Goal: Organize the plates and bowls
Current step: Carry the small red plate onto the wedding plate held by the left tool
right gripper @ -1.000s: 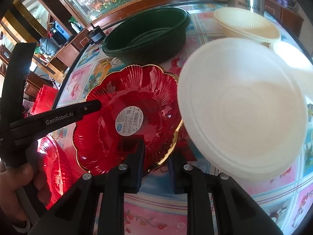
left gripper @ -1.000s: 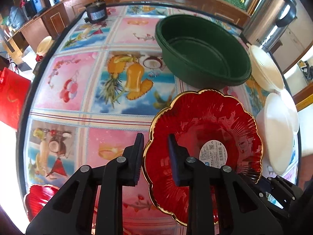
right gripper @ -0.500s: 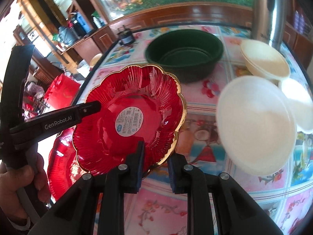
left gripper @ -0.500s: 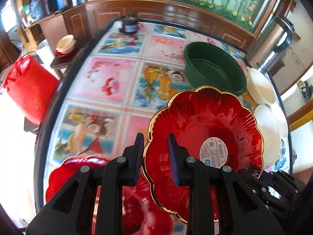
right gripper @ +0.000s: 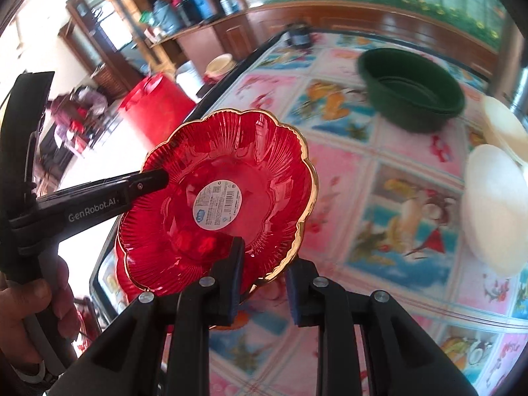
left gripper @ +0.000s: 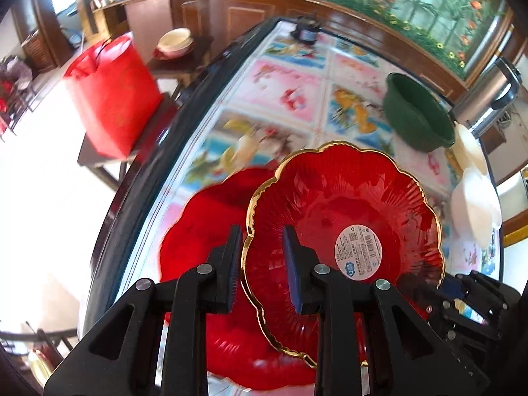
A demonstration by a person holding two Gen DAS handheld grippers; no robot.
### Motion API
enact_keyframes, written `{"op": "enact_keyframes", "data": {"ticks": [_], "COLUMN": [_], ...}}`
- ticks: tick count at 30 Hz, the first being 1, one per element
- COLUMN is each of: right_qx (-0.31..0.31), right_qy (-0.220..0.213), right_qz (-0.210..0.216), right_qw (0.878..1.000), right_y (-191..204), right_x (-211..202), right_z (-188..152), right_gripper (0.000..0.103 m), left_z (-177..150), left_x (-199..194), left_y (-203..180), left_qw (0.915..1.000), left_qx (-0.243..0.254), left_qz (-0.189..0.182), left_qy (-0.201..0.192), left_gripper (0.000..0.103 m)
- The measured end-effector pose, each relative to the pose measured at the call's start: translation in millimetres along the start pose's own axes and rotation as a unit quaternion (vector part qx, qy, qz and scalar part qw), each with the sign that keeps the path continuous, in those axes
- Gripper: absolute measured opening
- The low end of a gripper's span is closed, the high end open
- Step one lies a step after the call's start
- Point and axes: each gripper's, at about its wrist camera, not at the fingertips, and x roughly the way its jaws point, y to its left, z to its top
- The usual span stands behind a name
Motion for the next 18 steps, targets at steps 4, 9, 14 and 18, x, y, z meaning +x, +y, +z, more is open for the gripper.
{"op": "enact_keyframes", "data": {"ticks": [4,9,14,18], "right_qx": [-0.016,-0.037,-0.047,-0.059], "right_qy": [0.022,0.044,0.060,0.070], "right_qz": [0.004,-0.001,-0.010,-0.021], "right_qw": [1.000,0.998,0.997,0.996], "right_y": [13.2,30.7,34.9,40.3], "right_x": [16.3,35.2,49.4,54.3], "right_z": [-3.1,-8.5,-5.5,-7.3], "right_gripper": [0.024,0.024,0.026,0.026], "left_z": [-16.2,-26.4,-33.8,-37.1], "left_x": [8.3,17.7,27.5,33.8], "left_y": [15.9,27.1,30.6,32.8], "left_qw": [0.9998,0.9993,0.9990,0.9988], "left_qx": [-0.013,-0.024,-0.018,-0.012], "left_qz": [0.009,0.019,0.024,0.029], "left_qy": [0.014,0.022,0.033,0.038], "left_gripper": [0.024,0.024,0.024,0.024]}}
